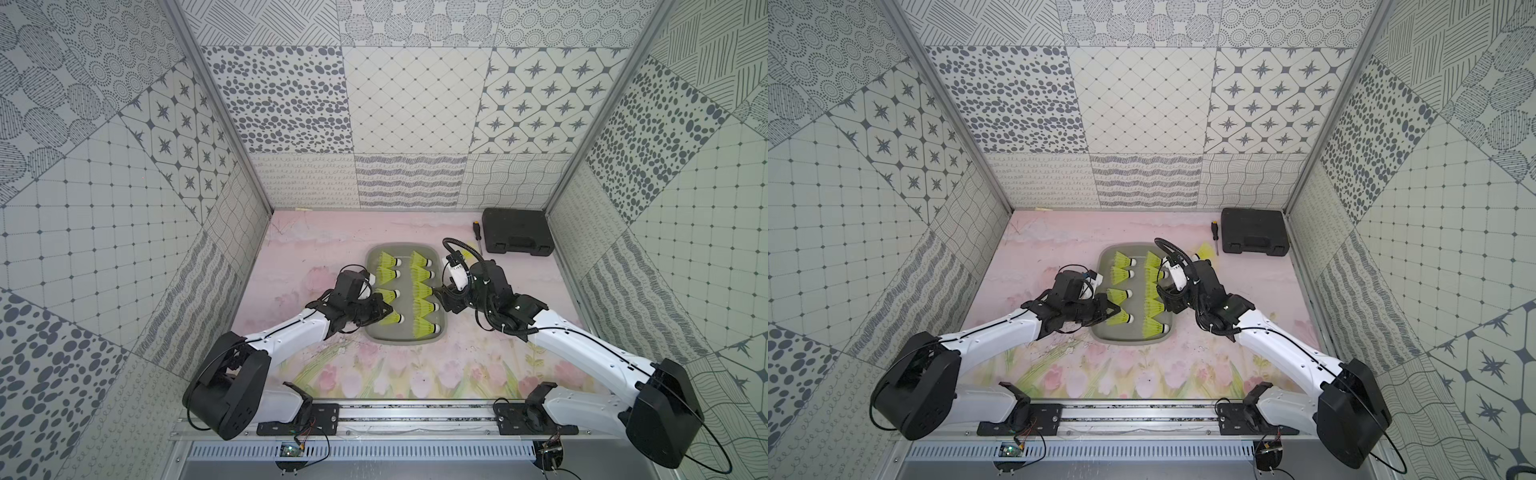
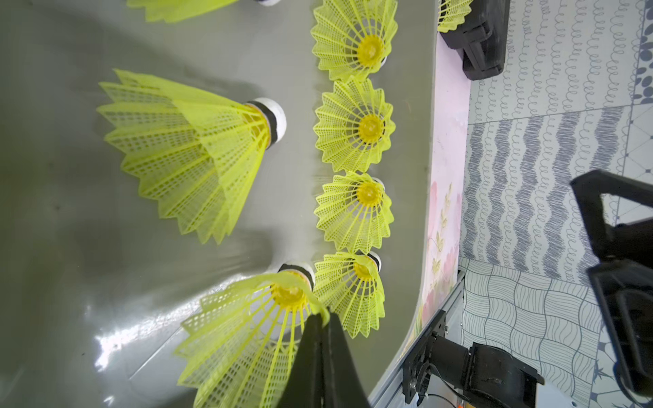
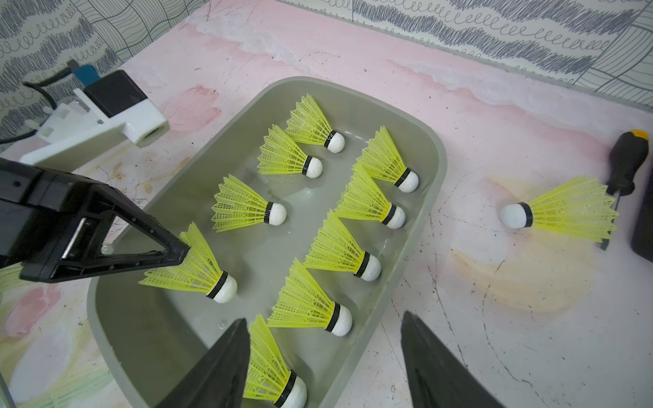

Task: Put the shuttlecocks into the storage box
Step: Place the shuttlecock in the storage box.

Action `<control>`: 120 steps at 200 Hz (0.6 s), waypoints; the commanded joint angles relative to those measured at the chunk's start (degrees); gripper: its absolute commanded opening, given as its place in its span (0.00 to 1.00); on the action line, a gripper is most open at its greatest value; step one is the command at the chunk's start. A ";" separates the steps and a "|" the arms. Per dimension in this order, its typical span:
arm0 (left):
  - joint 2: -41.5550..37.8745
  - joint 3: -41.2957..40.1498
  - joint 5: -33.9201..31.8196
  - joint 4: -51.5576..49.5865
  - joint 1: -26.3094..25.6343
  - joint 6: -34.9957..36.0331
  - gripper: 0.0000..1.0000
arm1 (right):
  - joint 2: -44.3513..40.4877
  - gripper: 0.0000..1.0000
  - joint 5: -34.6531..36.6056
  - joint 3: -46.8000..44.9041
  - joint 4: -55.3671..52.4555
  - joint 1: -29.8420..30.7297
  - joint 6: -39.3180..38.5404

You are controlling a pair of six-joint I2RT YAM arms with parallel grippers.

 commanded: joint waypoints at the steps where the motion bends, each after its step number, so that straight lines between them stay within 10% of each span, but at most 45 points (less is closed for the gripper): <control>1: 1.37 -0.37 -3.03 5.09 -0.25 -1.91 0.00 | 0.43 0.71 0.09 -0.58 2.08 0.10 0.57; 120: 5.23 -0.02 -5.28 7.57 0.69 -1.01 0.00 | 0.49 0.74 1.23 -0.34 1.18 0.16 0.31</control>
